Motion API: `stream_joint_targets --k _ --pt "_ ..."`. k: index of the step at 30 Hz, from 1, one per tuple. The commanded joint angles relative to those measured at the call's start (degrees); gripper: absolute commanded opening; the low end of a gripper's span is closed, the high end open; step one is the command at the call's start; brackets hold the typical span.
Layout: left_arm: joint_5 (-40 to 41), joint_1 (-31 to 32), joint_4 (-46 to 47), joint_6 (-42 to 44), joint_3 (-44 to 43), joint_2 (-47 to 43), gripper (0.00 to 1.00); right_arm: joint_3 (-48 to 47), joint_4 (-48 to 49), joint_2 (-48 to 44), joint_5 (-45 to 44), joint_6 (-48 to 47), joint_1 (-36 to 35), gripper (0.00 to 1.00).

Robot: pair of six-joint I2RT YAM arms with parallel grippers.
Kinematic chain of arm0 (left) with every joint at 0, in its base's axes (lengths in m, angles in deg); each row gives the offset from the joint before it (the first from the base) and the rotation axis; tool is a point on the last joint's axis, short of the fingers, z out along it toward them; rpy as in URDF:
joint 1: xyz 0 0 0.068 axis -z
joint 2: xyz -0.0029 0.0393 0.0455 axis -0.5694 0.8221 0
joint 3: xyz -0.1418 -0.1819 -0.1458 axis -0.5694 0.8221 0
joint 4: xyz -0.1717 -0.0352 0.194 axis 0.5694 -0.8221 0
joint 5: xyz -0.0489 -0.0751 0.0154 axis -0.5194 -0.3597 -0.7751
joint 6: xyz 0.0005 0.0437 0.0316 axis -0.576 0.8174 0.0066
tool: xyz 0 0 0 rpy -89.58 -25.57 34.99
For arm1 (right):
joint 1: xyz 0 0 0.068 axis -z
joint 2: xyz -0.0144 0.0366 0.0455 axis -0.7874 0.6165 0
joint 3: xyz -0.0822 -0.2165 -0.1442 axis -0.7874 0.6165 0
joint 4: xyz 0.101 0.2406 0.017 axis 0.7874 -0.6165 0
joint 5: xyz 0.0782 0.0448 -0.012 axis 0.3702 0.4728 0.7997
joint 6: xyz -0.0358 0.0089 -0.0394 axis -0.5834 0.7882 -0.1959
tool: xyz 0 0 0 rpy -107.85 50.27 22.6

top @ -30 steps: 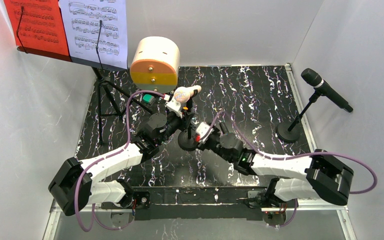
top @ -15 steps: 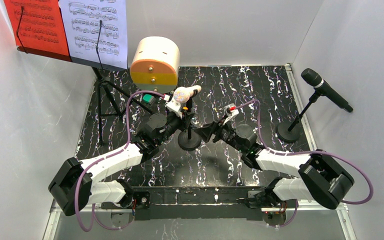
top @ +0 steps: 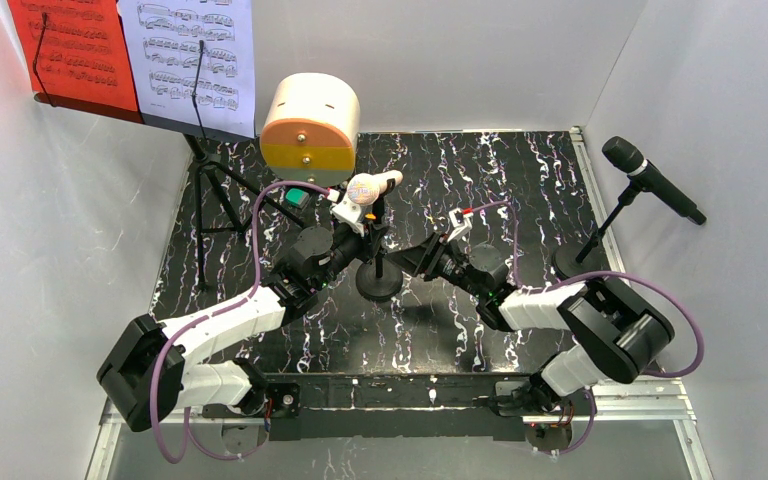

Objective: Pack up the instrument practice props
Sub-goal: Unscrew the knob on the microphone stand.

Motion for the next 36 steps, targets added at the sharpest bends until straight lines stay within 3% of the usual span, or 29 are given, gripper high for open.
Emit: stream_joint_targets --k 1,10,18,22,26,29,33,36 --pt "-0.5 0.0 -7.0 -0.6 1.9 1.6 0.00 -0.2 8.3 2.1 2.0 5.1 0.5 0.54" --pt "-0.7 0.0 -7.0 -0.7 1.8 1.6 0.00 -0.4 13.2 6.6 3.4 7.2 0.9 0.37" --pt "-1.1 0.0 -7.2 -0.7 1.8 1.4 0.00 -1.1 16.0 9.6 6.5 7.1 1.3 0.11" --pt "-1.1 0.0 -7.3 -0.8 1.7 1.4 0.00 -3.0 13.6 9.5 10.4 1.8 1.3 0.01" --pt "-1.3 0.0 -7.5 -1.0 1.5 1.3 0.00 -6.6 1.6 6.8 15.5 -12.5 1.2 0.01" --pt "-1.1 0.0 -7.9 -1.2 1.4 1.4 0.00 -8.8 -9.7 3.2 15.9 -29.8 0.2 0.01" --pt "-1.2 0.0 -7.9 -1.4 1.1 1.6 0.00 -10.8 -23.7 -1.2 9.9 -55.2 -3.5 0.01" --pt "-1.1 0.0 -8.2 -1.5 1.1 1.5 0.00 -10.5 -28.6 -2.9 -0.5 -72.4 -9.3 0.01"
